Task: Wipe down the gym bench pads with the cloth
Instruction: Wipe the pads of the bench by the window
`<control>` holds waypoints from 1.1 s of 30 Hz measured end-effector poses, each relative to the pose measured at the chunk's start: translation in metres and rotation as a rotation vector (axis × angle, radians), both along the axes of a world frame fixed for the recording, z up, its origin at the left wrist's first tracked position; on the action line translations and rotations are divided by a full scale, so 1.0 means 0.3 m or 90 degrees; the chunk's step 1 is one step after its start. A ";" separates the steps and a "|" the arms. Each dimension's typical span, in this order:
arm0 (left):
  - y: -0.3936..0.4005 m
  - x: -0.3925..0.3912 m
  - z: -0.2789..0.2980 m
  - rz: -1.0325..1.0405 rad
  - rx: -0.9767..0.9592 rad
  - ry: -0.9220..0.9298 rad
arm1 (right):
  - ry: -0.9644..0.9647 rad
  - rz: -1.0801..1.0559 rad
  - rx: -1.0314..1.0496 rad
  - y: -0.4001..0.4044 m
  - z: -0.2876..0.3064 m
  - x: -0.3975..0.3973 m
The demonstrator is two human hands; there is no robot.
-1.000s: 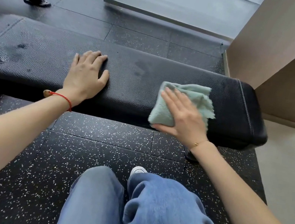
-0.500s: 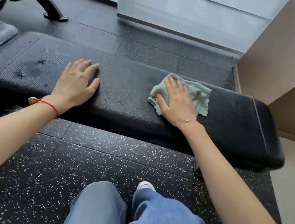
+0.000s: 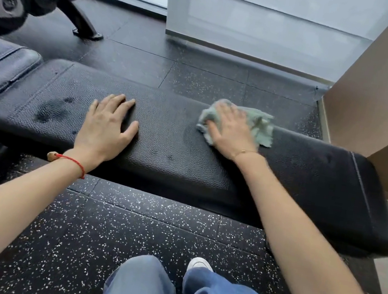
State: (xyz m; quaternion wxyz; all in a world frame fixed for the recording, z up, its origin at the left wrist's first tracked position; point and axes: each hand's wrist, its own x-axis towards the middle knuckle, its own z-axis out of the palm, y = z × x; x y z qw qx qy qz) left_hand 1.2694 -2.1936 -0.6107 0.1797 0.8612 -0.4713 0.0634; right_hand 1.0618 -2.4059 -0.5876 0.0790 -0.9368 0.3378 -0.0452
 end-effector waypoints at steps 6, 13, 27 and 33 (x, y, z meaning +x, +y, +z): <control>0.011 0.010 -0.007 -0.004 -0.009 -0.002 | -0.044 0.283 -0.025 0.291 -0.021 -0.099; 0.007 0.004 -0.008 0.007 -0.023 -0.002 | 0.013 0.031 -0.029 0.033 0.002 -0.114; 0.012 0.000 -0.002 0.011 -0.003 0.005 | -0.019 0.009 -0.016 0.026 0.013 -0.188; 0.011 0.006 -0.001 0.012 -0.003 0.011 | -0.008 0.150 -0.040 0.246 -0.015 0.102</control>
